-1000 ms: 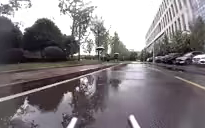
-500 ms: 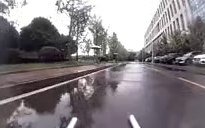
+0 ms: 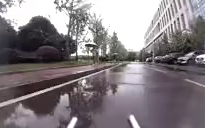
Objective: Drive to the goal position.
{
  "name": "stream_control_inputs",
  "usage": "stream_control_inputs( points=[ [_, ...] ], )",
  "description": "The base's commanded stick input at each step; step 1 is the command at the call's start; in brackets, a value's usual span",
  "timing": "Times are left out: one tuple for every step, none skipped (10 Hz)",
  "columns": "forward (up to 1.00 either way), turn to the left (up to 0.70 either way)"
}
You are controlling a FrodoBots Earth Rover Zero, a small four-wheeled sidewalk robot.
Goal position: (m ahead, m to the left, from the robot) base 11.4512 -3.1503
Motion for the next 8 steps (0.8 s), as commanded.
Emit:
stream_control_inputs(
  points=[
    [0.70,0.00],
    [0.70,-0.12],
    [0.70,-0.14],
    [0.70,-0.14],
    [0.70,-0.14],
    [0.70,-0.14],
    [0.70,-0.14],
    [0.70,-0.14]
  ],
)
